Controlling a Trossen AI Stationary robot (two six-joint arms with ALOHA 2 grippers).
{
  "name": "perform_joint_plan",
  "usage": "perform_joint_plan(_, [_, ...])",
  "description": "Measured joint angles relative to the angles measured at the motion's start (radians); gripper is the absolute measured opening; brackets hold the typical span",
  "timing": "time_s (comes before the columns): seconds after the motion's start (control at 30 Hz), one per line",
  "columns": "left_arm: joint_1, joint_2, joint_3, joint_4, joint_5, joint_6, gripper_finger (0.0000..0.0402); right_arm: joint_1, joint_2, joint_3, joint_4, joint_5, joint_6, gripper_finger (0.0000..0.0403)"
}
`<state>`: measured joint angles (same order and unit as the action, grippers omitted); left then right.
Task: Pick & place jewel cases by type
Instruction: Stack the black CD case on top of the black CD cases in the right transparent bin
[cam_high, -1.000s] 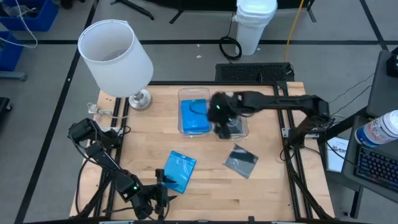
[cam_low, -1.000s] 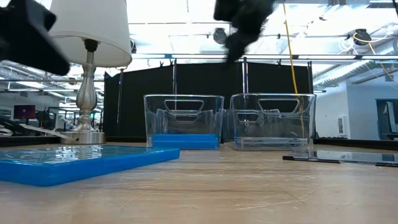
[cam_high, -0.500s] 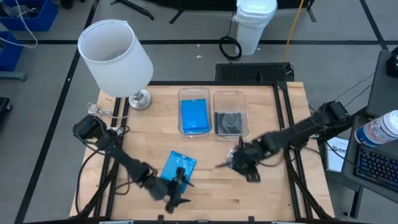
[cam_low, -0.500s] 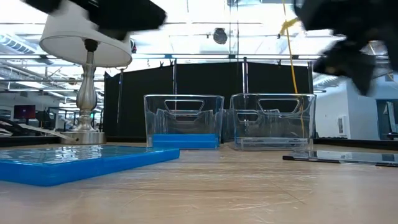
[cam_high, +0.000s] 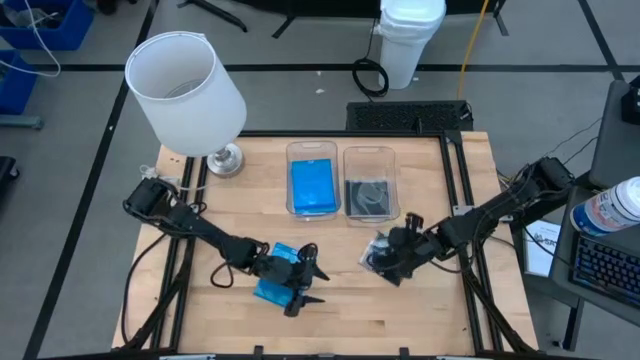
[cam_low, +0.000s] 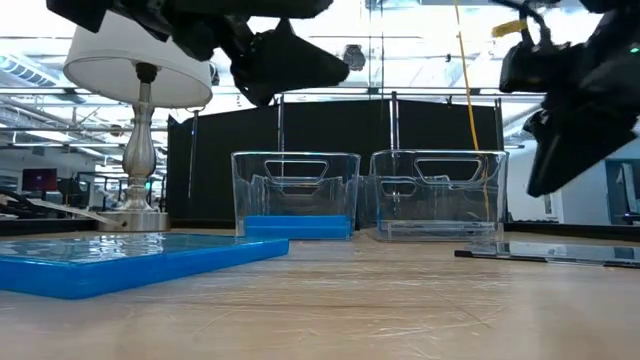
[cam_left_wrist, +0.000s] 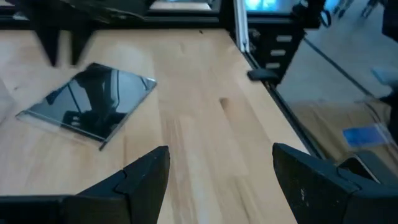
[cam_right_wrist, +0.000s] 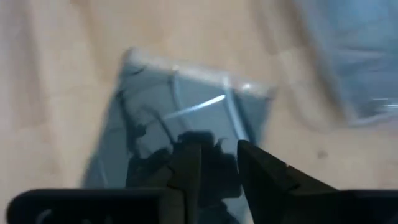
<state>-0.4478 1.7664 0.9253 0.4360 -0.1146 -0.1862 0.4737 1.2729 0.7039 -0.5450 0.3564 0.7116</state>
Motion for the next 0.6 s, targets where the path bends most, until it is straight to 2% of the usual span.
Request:
perform_joint_plan(0.17, [-0.009, 0.000, 0.000, -0.008, -0.014, 0.045, 0.0285, -0.083, -0.022, -0.003, -0.027, 0.031, 0.000, 0.0061])
perform_joint_plan(0.33, [-0.016, 0.000, 0.000, -0.023, -0.047, 0.078, 0.0285, -0.165, -0.002, -0.003, -0.038, -0.061, -0.052, 0.0026])
perform_joint_plan(0.43, [-0.023, 0.000, 0.000, -0.059, -0.047, 0.078, 0.0285, -0.191, 0.013, -0.003, -0.043, -0.073, -0.064, 0.0006])
perform_joint_plan(0.6, [-0.042, 0.000, 0.000, -0.086, -0.052, 0.078, 0.0285, -0.251, 0.039, -0.017, -0.040, -0.073, -0.069, 0.0005])
